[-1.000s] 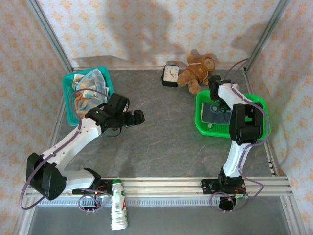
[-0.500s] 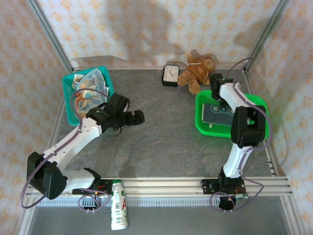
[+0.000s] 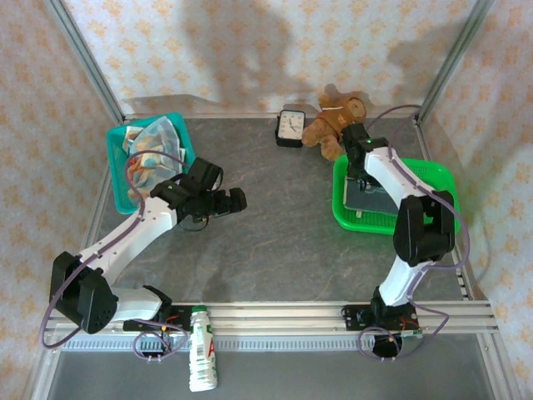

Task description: Fold and stack the towels

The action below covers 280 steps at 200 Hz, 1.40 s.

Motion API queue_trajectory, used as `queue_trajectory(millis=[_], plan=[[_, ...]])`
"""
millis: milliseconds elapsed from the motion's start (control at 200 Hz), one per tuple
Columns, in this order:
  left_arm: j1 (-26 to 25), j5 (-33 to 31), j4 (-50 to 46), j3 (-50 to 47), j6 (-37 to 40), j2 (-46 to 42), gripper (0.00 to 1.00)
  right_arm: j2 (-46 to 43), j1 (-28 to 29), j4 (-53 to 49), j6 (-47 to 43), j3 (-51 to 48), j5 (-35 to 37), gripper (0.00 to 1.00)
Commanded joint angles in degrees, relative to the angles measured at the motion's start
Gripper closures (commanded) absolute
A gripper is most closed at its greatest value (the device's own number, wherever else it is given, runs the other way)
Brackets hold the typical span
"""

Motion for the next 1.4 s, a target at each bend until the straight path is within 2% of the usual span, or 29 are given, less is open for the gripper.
queue_trajectory(millis=[0, 125, 215, 270, 390, 415, 485, 570, 601, 716, 841, 921, 971, 1056, 1111, 1396], plan=[[0.72, -1.89, -1.45, 2.02, 1.63, -0.16, 0.0, 0.79, 0.98, 1.43, 2.75, -1.53, -1.96, 0.4], [2.08, -4.0, -2.64, 2.86, 3.0, -0.19, 0.0, -0.43, 2.19, 2.71, 3.95, -1.18, -3.5, 0.37], [3.83, -5.69, -3.87, 4.06, 4.8, 0.35, 0.0, -1.92, 3.57, 3.43, 4.56, -0.34, -3.5, 0.31], [4.81, -9.13, -5.27, 5.26, 5.55, 0.77, 0.0, -3.2, 4.33, 4.14, 4.87, -0.12, -3.69, 0.25], [7.18, -14.65, -5.5, 7.71, 9.51, 2.13, 0.0, -5.73, 5.99, 5.84, 5.55, 0.41, -5.52, 0.23], [7.74, -16.49, -5.42, 8.25, 9.9, 2.69, 0.0, -6.18, 6.29, 6.24, 5.7, 0.46, -6.04, 0.14], [9.64, -20.48, -4.09, 9.61, 10.89, 4.69, 0.0, -7.17, 7.65, 7.32, 5.97, 1.07, -7.07, 0.11], [13.09, -20.93, -1.96, 11.76, 12.46, 8.83, 0.0, -7.64, 9.85, 8.13, 6.27, 2.06, -7.51, 0.1], [14.43, -21.17, -1.76, 13.07, 12.58, 10.64, 0.0, -7.73, 10.65, 8.44, 6.27, 2.5, -7.55, 0.0], [19.92, -19.62, -2.81, 19.8, 13.02, 19.34, 0.04, -7.99, 13.83, 9.26, 6.92, 3.84, -7.19, 0.01], [24.52, -17.43, -3.14, 26.68, 13.65, 28.62, 0.17, -8.35, 16.46, 10.54, 7.53, 4.2, -7.91, 0.01], [26.21, -16.97, -2.52, 30.26, 14.07, 33.79, 0.23, -8.17, 17.58, 10.58, 7.89, 4.6, -7.98, 0.01], [27.05, -16.68, -2.43, 32.49, 14.25, 37.55, 0.3, -8.28, 18.1, 10.69, 7.95, 4.72, -7.81, 0.01], [27.99, -16.5, -2.4, 36.02, 15.2, 41.74, 0.35, -8.6, 18.55, 10.63, 8.15, 4.36, -7.8, 0.01], [28.52, -16.98, -2.51, 38.22, 15.95, 43.91, 0.44, -8.79, 18.64, 10.23, 8.45, 3.96, -7.71, 0.01], [32.41, -16.91, -2.59, 46.64, 15.39, 51.08, 0.39, -10.8, 19.17, 9.77, 9.97, 0.88, -7.89, 0.01]])
